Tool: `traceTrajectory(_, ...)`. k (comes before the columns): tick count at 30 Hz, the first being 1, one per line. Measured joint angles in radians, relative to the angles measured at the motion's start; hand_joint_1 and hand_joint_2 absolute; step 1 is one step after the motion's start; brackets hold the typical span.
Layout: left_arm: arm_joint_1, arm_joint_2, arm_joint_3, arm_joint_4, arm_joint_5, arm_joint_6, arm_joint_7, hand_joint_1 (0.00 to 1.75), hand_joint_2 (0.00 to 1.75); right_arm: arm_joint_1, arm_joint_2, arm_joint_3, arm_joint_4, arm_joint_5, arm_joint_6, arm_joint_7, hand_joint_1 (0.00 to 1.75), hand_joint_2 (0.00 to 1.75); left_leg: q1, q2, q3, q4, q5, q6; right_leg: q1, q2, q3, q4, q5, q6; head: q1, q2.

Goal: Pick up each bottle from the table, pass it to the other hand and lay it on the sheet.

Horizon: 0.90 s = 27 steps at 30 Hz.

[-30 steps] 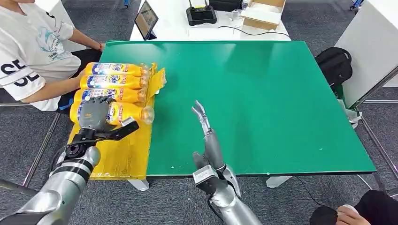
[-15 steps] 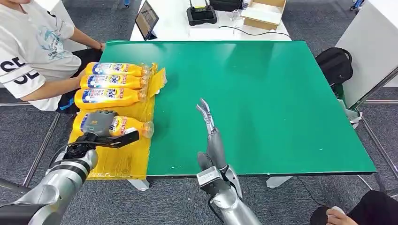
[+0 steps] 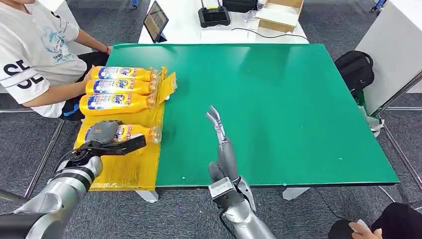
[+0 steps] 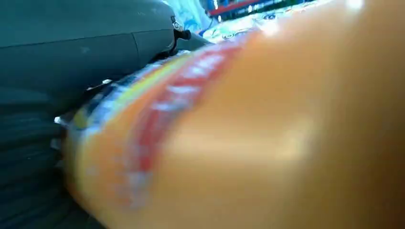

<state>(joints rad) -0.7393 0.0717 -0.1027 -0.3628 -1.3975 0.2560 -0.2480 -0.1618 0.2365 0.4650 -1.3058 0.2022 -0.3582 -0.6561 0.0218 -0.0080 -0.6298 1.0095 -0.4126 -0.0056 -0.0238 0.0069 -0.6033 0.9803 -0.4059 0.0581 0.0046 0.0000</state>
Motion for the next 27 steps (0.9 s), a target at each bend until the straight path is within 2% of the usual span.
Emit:
traceTrajectory(7, -0.008, -0.009, 0.068, 0.003, 0.129, -0.1, -0.047, 0.0, 0.0, 0.0, 0.001, -0.001, 0.011, -0.002, 0.016, 0.006, 0.0, 0.0, 0.0, 0.0, 0.002, 0.0, 0.0, 0.0, 0.0, 0.0, 0.002, 0.0, 0.0, 0.0, 0.0, 0.0)
traceTrajectory(15, -0.022, -0.023, 0.149, 0.001, 0.284, -0.224, -0.169, 0.0, 0.0, -0.001, 0.007, -0.002, 0.036, -0.014, 0.036, 0.007, 0.0, 0.0, 0.0, -0.002, 0.006, 0.0, 0.0, 0.0, 0.0, -0.001, 0.007, 0.0, 0.0, 0.0, 0.0, 0.0)
traceTrajectory(24, -0.023, -0.036, 0.182, 0.001, 0.301, -0.235, -0.183, 0.0, 0.0, -0.001, 0.009, -0.003, 0.055, -0.016, 0.037, 0.007, 0.0, 0.0, 0.0, -0.002, 0.007, 0.0, 0.0, 0.0, 0.0, -0.001, 0.008, 0.0, 0.0, 0.0, 0.0, 0.0)
traceTrajectory(27, -0.023, -0.042, 0.203, 0.0, 0.381, -0.276, -0.236, 0.0, 0.0, -0.002, 0.009, -0.003, 0.06, -0.018, 0.041, 0.007, 0.0, 0.0, 0.0, -0.002, 0.007, 0.0, 0.0, 0.0, 0.0, -0.001, 0.008, 0.0, 0.0, 0.0, 0.0, 0.0)
